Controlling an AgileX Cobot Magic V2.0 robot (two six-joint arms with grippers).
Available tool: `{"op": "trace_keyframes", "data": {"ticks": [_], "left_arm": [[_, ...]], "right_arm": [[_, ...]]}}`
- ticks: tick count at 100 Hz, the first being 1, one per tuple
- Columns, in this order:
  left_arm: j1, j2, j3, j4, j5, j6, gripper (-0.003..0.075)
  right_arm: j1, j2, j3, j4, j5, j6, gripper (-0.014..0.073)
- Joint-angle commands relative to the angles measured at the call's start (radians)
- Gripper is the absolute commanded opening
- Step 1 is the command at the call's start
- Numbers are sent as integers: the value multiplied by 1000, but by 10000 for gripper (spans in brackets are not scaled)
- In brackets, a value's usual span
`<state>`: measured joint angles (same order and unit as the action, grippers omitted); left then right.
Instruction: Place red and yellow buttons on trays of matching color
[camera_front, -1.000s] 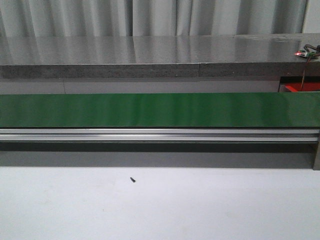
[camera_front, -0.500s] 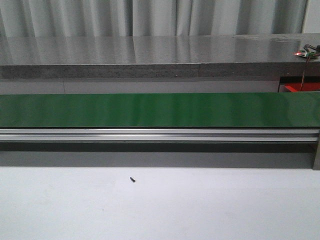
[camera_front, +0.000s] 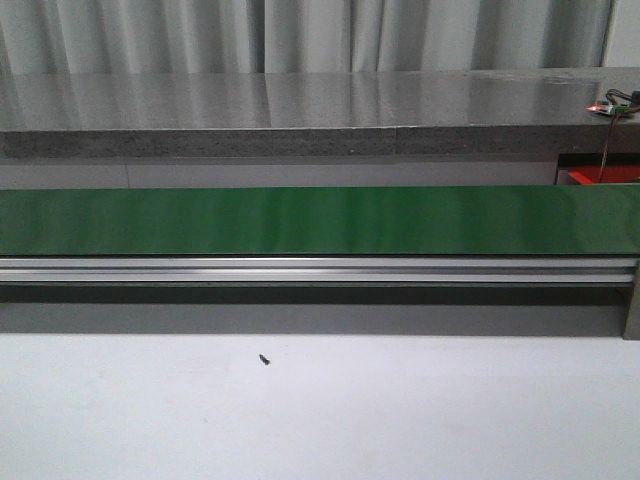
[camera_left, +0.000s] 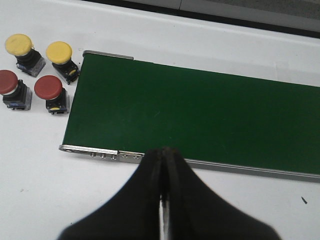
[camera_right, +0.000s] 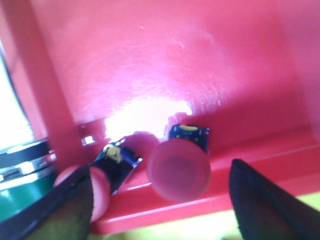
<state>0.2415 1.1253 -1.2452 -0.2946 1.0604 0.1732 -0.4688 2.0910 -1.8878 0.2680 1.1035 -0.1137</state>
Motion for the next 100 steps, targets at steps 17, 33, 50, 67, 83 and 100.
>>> {"op": "trace_keyframes", "data": {"ticks": [17, 33, 50, 67, 83, 100], "left_arm": [[-5, -21, -24, -28, -52, 2, -20], [-5, -21, -24, -28, -56, 6, -20], [-5, -21, -24, -28, -56, 6, -20], [-5, -21, -24, -28, -60, 6, -20], [-5, -21, -24, -28, -63, 6, -20], [-5, -21, -24, -28, -63, 6, -20]], "right_arm": [[9, -174, -27, 18, 29, -10, 69], [31, -262, -26, 20, 37, -29, -99], [108, -384, 32, 23, 13, -50, -99], [209, -542, 220, 23, -104, -64, -99], [298, -722, 425, 22, -271, -92, -99], [391, -895, 613, -2, -424, -104, -99]]}}
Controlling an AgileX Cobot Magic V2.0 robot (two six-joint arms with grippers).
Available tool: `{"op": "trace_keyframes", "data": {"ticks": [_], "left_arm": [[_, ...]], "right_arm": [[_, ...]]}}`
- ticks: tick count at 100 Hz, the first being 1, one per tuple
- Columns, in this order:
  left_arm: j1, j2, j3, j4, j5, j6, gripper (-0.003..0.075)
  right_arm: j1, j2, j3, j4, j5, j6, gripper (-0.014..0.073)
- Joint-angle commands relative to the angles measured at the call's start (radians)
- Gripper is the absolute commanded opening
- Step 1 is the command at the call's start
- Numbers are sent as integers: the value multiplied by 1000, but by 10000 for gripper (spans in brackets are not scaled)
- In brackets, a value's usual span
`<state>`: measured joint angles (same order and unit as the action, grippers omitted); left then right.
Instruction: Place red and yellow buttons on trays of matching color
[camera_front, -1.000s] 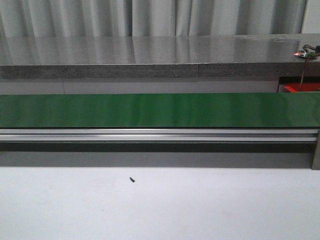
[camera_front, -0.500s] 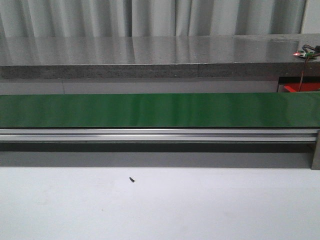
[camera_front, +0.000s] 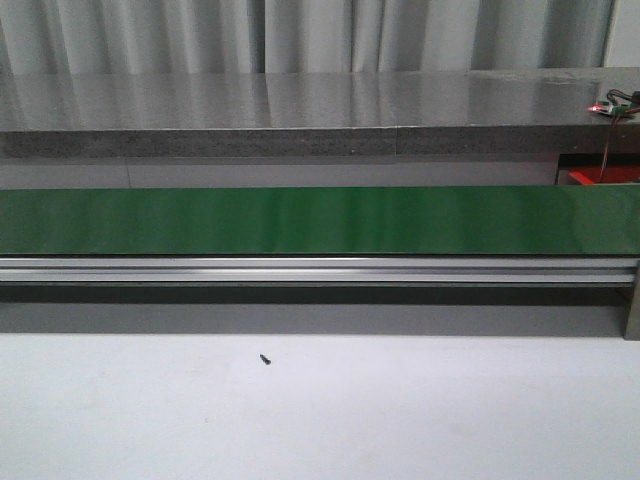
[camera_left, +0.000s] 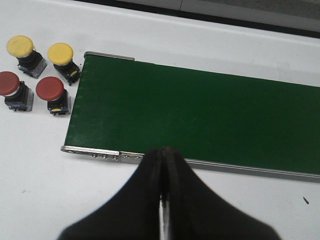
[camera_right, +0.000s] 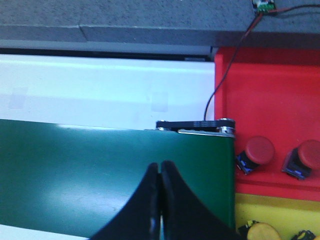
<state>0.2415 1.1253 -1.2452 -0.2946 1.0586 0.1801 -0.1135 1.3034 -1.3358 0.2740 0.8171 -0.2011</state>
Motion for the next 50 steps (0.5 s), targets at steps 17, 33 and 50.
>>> {"op": "trace_keyframes", "data": {"ticks": [17, 33, 50], "left_arm": [[-5, -26, -24, -28, -61, -1, -20], [-5, -37, -24, -28, -64, -1, -20], [-5, -49, -24, -28, -66, -1, -20]], "right_arm": [[99, -252, 206, -18, -208, -17, -99], [115, -375, 330, -18, -224, -17, -99], [115, -504, 444, -18, -255, -17, -99]]}}
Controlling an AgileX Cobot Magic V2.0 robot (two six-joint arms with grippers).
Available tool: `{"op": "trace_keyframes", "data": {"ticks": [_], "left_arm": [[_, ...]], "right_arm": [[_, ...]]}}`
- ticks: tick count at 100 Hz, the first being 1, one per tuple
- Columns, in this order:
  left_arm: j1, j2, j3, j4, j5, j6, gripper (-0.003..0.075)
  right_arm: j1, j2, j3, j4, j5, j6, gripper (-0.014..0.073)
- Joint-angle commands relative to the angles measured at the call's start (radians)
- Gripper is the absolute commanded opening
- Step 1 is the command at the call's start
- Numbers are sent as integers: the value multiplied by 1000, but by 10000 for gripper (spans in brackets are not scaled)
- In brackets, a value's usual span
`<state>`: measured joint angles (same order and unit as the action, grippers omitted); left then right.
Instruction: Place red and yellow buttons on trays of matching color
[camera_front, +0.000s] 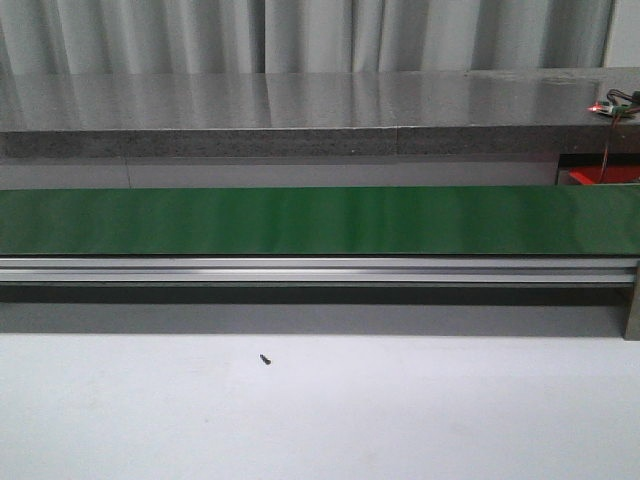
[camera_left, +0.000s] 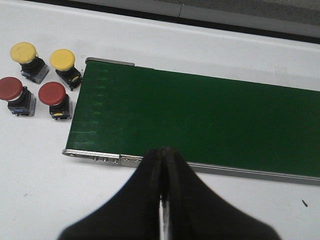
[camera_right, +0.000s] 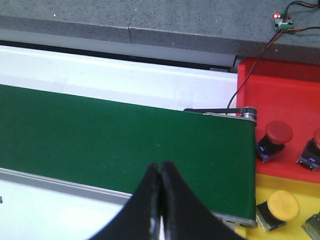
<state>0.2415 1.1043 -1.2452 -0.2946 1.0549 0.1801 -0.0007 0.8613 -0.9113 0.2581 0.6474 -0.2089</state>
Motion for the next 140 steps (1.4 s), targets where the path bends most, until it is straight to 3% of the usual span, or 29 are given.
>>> {"op": "trace_keyframes", "data": {"ticks": [1, 39, 61, 73, 90, 97, 114, 140], "left_arm": [[-5, -30, -24, -28, -62, -1, -20], [-3, -40, -24, -19, -64, -7, -20], [88, -7, -24, -1, -80, -16, -4], [144, 44, -24, -1, -80, -10, 117], [170, 126, -26, 4, -116, -8, 471], [170, 164, -26, 10, -161, -8, 566], [176, 257, -30, 25, -262, -8, 588], [223, 433, -122, 39, -267, -10, 587]], "right_arm": [[2, -72, 28, -2, -85, -9, -99], [2, -293, 199, -2, -88, -9, -99], [2, -304, 199, -2, -77, -9, -99], [2, -304, 199, -2, -77, -9, -99], [2, -304, 199, -2, -77, -9, -99], [2, -304, 199, -2, -77, -9, -99], [2, -304, 199, -2, -77, -9, -99], [2, -304, 199, -2, -77, -9, -99]]}}
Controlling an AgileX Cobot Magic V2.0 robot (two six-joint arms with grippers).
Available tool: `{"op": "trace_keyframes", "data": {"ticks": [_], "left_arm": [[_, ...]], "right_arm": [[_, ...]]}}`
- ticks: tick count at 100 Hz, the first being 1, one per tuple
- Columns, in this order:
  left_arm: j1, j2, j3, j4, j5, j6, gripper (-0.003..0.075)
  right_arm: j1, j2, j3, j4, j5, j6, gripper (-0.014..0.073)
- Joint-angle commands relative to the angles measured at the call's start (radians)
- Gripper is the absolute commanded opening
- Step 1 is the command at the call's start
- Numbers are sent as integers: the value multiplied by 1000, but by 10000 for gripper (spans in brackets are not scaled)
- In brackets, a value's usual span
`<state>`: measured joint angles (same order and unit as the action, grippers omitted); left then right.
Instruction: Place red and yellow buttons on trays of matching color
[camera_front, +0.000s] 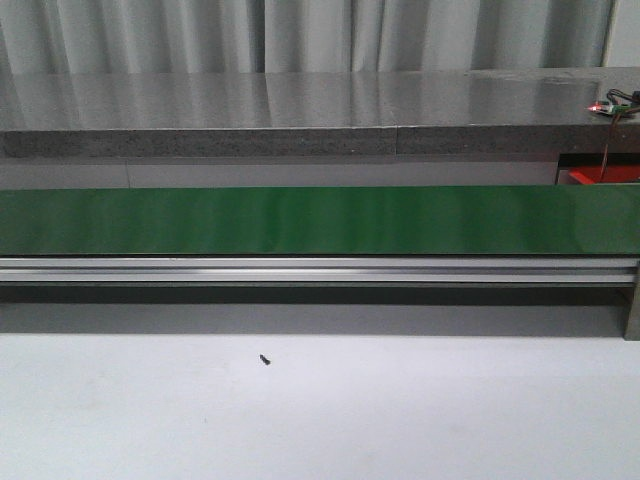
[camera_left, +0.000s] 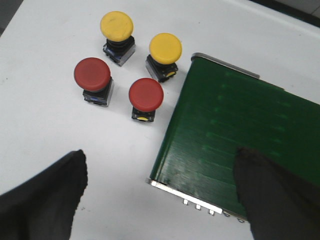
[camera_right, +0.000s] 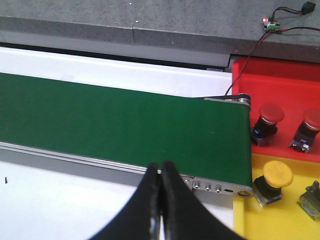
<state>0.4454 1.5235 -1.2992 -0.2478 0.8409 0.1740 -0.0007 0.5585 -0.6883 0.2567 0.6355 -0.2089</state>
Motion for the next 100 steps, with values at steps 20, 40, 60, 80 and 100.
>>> {"op": "trace_keyframes", "data": {"ticks": [20, 40, 60, 80, 100], "left_arm": [[58, 145, -183, 14, -44, -43, 587], [60, 266, -273, 20, -28, -44, 587], [60, 387, -352, 44, -26, -54, 586], [60, 444, -379, 77, -33, -59, 586], [64, 471, -381, 138, -65, -110, 586]], "right_arm": [[2, -1, -24, -1, -65, -9, -99], [2, -1, -17, -1, -65, -8, -99], [2, -1, -16, -1, -62, -8, -99], [2, -1, -16, -1, -63, -8, -99], [2, -1, -16, -1, -63, -8, -99]]}}
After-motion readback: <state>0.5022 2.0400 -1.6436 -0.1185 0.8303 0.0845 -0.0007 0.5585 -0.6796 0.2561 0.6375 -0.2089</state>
